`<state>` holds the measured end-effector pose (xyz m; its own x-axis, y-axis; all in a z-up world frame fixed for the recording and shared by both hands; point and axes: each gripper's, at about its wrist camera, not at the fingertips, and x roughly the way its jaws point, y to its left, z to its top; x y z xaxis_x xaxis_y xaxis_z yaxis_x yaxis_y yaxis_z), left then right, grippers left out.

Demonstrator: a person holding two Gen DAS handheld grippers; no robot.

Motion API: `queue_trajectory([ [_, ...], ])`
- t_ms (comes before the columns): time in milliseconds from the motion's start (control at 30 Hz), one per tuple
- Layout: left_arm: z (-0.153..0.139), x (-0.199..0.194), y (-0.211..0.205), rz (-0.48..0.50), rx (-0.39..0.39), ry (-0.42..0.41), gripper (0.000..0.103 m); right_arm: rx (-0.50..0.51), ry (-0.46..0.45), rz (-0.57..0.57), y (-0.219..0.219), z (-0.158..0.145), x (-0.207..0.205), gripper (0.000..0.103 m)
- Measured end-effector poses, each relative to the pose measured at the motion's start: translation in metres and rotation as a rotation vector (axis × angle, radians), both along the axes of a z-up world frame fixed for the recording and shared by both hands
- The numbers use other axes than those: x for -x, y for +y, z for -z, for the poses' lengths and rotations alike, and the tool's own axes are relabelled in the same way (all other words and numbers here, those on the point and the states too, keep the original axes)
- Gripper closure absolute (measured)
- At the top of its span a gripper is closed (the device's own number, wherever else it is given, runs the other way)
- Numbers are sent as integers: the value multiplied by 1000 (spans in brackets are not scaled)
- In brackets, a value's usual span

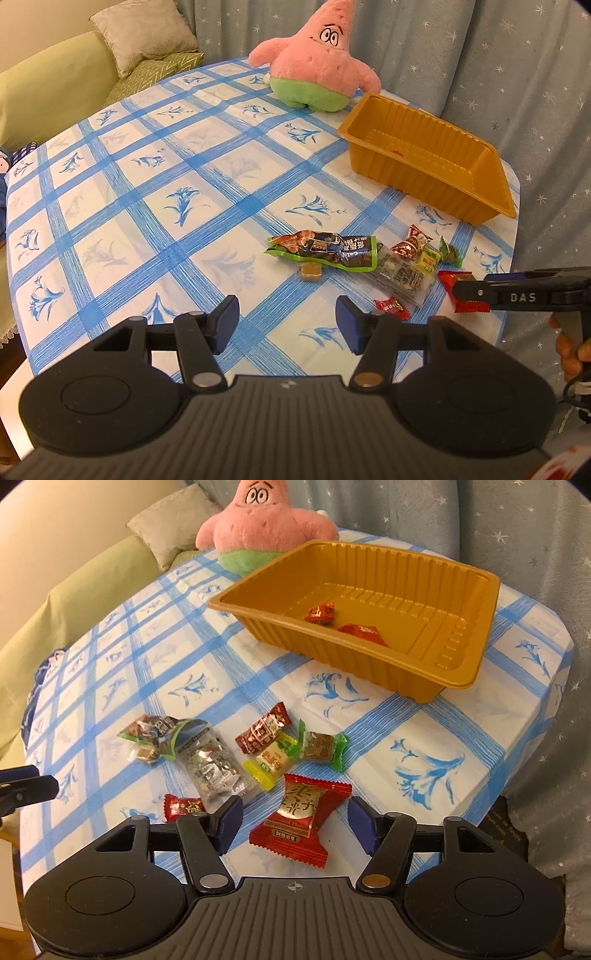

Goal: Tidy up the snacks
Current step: 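Grasp a red-and-gold candy with the right tool while the left tool grasps a small clear candy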

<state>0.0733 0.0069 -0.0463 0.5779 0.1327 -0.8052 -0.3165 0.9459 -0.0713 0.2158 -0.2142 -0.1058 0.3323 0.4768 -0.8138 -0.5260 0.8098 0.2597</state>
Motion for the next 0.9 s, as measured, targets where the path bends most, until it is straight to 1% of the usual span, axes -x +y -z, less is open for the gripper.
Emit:
queue_trajectory([
  [67, 1, -1, 0, 3, -1, 0, 49, 8, 2, -2, 2, 3, -1, 47],
  [300, 6, -5, -1, 12, 0, 7, 49, 23, 1, 6, 4, 9, -3, 50],
  [333, 6, -5, -2, 14, 1, 8, 49, 25, -2, 6, 4, 9, -3, 53],
  [400, 8, -6, -2, 20, 2, 7, 49, 36, -9, 6, 4, 10, -4, 61],
  [433, 8, -7, -3, 23, 2, 6, 49, 41, -9, 7, 4, 11, -4, 67],
  [533, 11, -8, -5, 28, 2, 7, 49, 46, -3, 3, 2, 13, -5, 73],
  [567, 12, -9, -5, 29, 3, 7, 49, 47, -7, -2, 2, 14, -4, 77],
  [700, 16, -11, -7, 35, 4, 5, 49, 45, -27, -13, 0, 11, -1, 79],
  [900, 23, -15, -10, 52, -12, -5, 49, 9, -35, 2, -9, -1, 0, 79],
])
